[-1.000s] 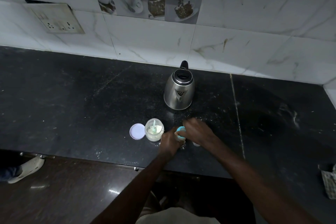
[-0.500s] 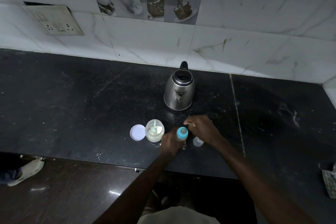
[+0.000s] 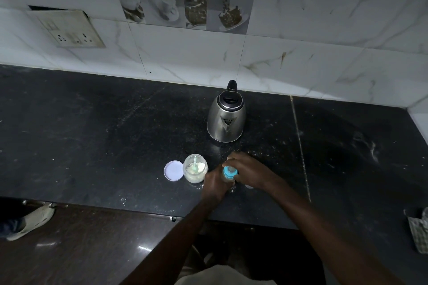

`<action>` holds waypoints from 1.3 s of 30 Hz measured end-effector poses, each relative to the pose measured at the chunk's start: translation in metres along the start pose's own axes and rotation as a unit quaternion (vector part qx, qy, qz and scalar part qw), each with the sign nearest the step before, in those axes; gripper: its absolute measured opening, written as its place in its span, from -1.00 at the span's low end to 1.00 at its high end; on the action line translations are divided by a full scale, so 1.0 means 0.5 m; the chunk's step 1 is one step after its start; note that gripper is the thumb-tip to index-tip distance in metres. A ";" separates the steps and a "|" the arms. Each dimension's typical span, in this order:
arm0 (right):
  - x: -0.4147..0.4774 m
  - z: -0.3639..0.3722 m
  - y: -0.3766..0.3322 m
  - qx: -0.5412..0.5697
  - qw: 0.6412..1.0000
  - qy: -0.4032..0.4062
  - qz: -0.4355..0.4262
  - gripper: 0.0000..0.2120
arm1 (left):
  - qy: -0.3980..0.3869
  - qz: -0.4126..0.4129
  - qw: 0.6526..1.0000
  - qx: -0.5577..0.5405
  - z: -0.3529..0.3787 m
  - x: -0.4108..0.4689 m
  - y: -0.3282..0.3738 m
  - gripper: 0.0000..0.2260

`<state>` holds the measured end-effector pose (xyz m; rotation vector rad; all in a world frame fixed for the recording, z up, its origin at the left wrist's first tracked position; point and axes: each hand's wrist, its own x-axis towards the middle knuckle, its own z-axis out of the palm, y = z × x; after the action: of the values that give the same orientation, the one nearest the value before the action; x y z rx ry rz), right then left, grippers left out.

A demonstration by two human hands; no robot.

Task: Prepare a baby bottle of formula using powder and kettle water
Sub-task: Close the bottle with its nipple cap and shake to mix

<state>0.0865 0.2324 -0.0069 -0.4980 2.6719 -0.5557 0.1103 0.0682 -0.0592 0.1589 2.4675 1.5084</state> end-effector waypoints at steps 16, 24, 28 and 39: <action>0.018 0.001 -0.020 -0.138 0.989 0.014 0.050 -0.52 | 0.000 0.001 1.000 0.020 0.004 0.009 -0.004 -0.65; 0.035 0.001 -0.037 -0.173 0.976 0.000 0.132 -0.41 | -0.004 -0.014 0.998 0.059 0.011 0.012 -0.010 -0.71; 0.032 0.005 -0.037 -0.153 0.981 -0.013 0.117 -0.52 | 0.001 -0.012 0.999 0.038 0.008 0.011 -0.008 -0.68; 0.025 0.017 -0.037 -0.149 0.983 -0.003 0.106 -0.49 | 0.013 -0.009 1.000 0.018 0.011 0.008 -0.005 -0.69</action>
<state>0.0840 0.2090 -0.0095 -0.2868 2.7697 -0.0926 0.1078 0.0728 -0.0647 0.1234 2.5108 1.4669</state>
